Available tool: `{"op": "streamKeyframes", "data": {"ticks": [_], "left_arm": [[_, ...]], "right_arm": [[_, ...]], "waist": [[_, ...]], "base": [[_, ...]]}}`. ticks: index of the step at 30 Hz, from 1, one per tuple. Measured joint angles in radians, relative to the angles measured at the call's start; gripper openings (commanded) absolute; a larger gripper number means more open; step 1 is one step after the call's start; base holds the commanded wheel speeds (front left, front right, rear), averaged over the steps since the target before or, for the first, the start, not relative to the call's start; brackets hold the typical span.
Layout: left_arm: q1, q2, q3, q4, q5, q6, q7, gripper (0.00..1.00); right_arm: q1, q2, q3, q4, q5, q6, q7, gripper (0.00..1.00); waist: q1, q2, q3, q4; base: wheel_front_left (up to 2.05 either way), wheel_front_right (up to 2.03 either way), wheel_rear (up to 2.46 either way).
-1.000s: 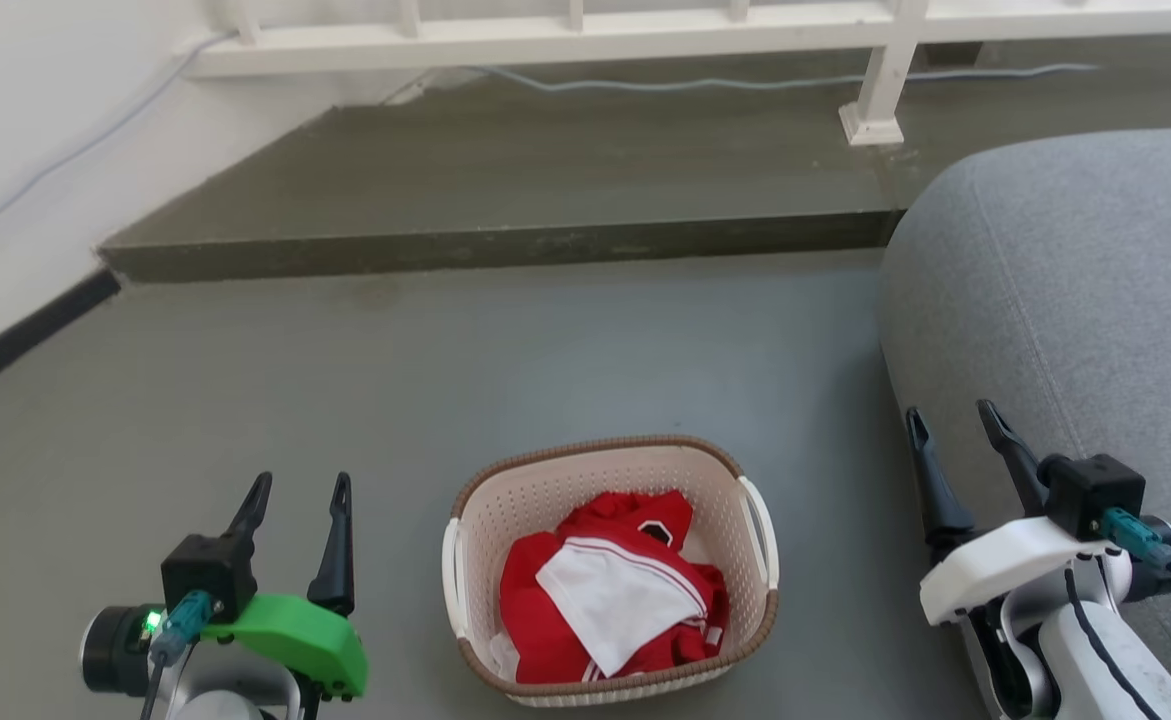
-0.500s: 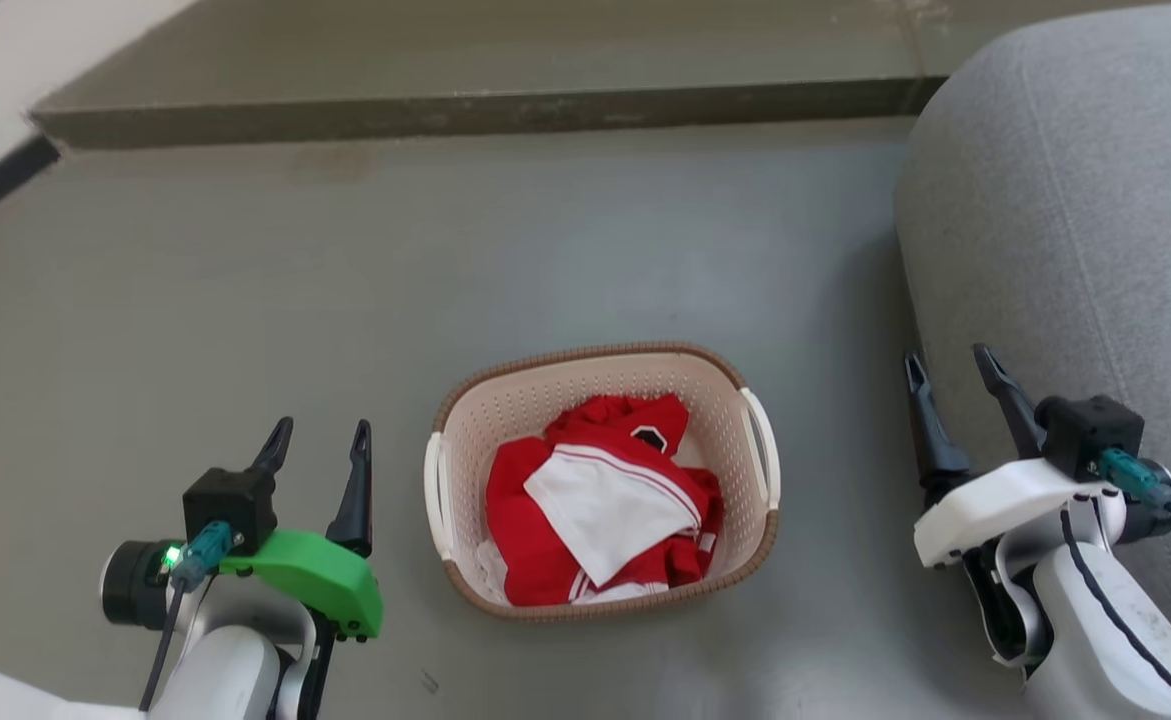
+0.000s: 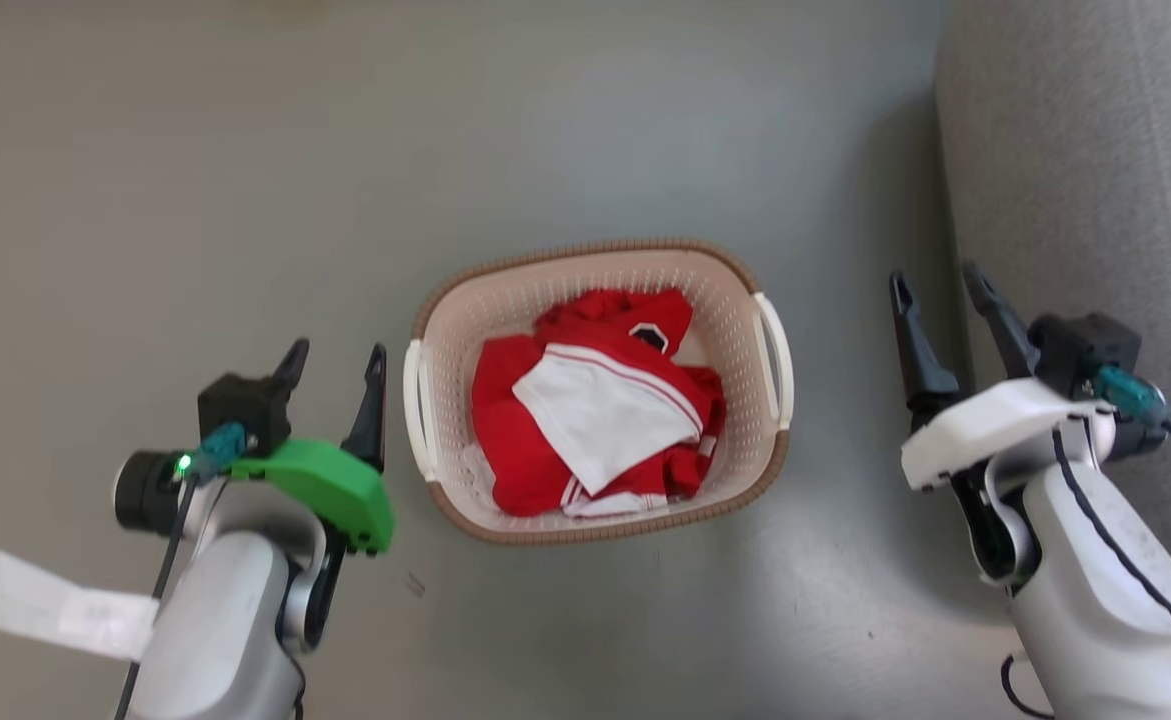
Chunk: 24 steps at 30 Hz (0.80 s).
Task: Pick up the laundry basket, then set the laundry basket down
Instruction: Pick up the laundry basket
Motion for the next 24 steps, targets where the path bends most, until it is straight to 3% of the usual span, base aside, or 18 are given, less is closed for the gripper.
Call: {"op": "streamKeyframes", "data": {"ticks": [15,24], "left_arm": [[-0.281,-0.041,-0.02,0.123,0.001,-0.057,0.032,1.0],[-0.334,-0.057,-0.03,0.262,-0.009,-0.105,0.04,1.0]], "right_arm": [[-0.25,0.009,0.0,0.096,-0.009,0.023,-0.002,1.0],[-0.321,0.016,0.03,0.202,-0.036,0.04,-0.004,1.0]], "waist": [[0.0,0.0,0.23,0.013],[0.0,0.0,0.331,0.023]], "base": [[0.0,0.0,0.0],[0.0,0.0,0.0]]}}
